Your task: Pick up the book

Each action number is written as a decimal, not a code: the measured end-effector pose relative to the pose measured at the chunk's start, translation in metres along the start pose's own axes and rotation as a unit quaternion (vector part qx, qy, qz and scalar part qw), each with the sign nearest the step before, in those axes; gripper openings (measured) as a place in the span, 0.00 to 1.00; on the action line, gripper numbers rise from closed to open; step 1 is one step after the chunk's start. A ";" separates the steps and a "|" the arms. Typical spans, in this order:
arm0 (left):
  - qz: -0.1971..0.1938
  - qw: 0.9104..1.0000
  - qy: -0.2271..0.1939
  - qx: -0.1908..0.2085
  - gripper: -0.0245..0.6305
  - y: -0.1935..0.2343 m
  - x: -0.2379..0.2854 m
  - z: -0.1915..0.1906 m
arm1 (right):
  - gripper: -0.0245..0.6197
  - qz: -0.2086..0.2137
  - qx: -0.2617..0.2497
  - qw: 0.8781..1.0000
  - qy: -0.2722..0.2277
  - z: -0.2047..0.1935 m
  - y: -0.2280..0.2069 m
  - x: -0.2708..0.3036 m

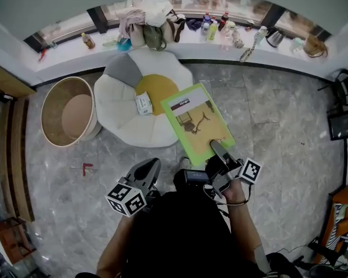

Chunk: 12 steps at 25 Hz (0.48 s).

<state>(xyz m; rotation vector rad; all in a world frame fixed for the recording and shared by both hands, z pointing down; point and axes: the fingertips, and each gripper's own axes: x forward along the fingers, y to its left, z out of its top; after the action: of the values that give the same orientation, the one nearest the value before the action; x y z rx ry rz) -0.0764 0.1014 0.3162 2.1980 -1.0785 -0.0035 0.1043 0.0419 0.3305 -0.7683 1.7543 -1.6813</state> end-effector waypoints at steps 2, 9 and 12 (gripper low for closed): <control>0.007 1.000 -0.003 -0.006 0.06 0.001 -0.015 0.003 | 0.27 -0.006 0.003 1.000 0.001 -0.009 0.005 0.004; 0.023 0.999 -0.020 -0.012 0.06 0.017 -0.092 -0.003 | 0.27 -0.015 0.016 1.000 0.007 -0.081 0.010 0.006; 0.022 0.999 -0.023 -0.014 0.06 0.025 -0.124 -0.012 | 0.27 -0.017 0.018 1.000 0.007 -0.116 0.012 0.007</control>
<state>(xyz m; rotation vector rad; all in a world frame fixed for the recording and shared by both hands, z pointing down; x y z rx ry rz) -0.1715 0.1844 0.3053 2.1590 -1.1450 -0.0488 0.0130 0.1137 0.3222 -0.7754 1.7235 -1.7394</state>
